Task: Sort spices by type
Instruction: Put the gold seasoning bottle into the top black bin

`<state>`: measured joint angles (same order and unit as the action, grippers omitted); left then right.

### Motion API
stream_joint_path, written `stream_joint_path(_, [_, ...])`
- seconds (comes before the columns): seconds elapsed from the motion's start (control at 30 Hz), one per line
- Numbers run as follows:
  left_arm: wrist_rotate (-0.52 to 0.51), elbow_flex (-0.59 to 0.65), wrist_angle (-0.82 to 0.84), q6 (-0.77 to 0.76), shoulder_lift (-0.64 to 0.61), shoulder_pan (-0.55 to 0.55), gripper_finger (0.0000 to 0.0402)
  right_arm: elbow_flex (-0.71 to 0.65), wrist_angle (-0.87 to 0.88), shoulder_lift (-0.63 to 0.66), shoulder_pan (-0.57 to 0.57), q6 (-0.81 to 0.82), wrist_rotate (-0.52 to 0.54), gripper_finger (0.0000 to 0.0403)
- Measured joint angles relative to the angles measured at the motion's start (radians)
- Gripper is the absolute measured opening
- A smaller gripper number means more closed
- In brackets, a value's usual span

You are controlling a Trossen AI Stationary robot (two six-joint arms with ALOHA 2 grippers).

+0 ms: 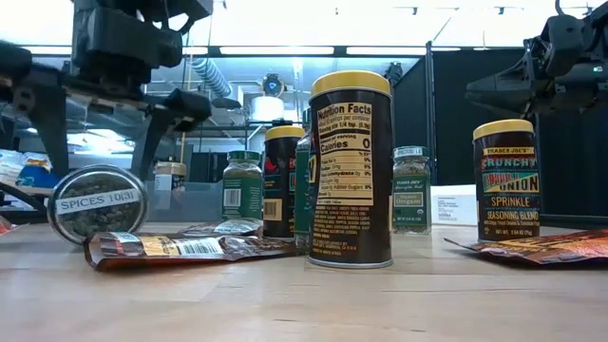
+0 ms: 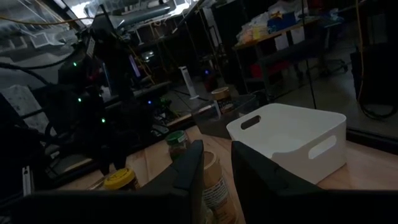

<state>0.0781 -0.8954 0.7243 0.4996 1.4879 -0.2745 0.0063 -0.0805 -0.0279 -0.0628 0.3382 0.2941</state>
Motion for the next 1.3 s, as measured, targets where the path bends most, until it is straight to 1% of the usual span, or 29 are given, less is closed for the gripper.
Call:
stream_joint_path(0.13, [0.015,0.08,-0.156,0.002,-0.006,0.0,0.0279,0.0,0.0,0.0,0.0,0.0,0.0,0.0092])
stream_joint_path(0.2, [0.018,0.107,-0.194,0.005,-0.007,0.002,0.0279,0.0,0.0,0.0,0.0,0.0,0.0,0.0092])
stream_joint_path(0.3, [0.048,0.123,-0.207,0.048,-0.008,0.003,0.0277,0.0,-0.001,0.0,0.0,0.0,0.0,0.0092])
stream_joint_path(0.4, [0.051,0.125,-0.212,0.049,-0.007,0.003,0.0272,0.0,0.0,0.0,0.0,0.0,0.0,0.0092])
stream_joint_path(0.57, [0.057,0.126,-0.217,0.042,0.005,0.006,0.0245,0.0,0.0,0.0,0.0,0.0,0.0,0.0092])
stream_joint_path(0.67, [0.053,0.125,-0.217,0.027,0.008,0.007,0.0235,0.0,0.0,0.0,0.0,0.0,0.0,0.0092])
stream_joint_path(0.77, [0.006,0.102,-0.179,-0.005,0.004,0.004,0.0233,0.0,0.0,0.0,0.0,0.0,0.0,0.0092])
stream_joint_path(0.87, [-0.054,0.058,-0.101,-0.013,-0.002,0.01,0.0231,0.0,-0.001,0.0,0.0,0.0,0.0,0.0092])
stream_joint_path(1.0, [-0.095,-0.004,-0.001,-0.013,0.001,0.013,0.0227,0.0,-0.001,0.0,0.0,0.0,0.0,0.0092])
stream_joint_path(1.07, [-0.134,-0.025,0.054,-0.013,0.001,0.013,0.022,0.0,0.0,0.0,0.0,0.0,0.0,0.0092])
stream_joint_path(1.17, [-0.188,-0.055,0.158,-0.023,0.001,0.014,0.0197,0.0,-0.001,0.0,0.0,0.0,0.0,0.0092])
stream_joint_path(1.3, [-0.184,-0.073,0.198,-0.078,0.0,0.014,0.0158,0.0,0.0,0.0,0.0,0.0,0.0,0.0092])
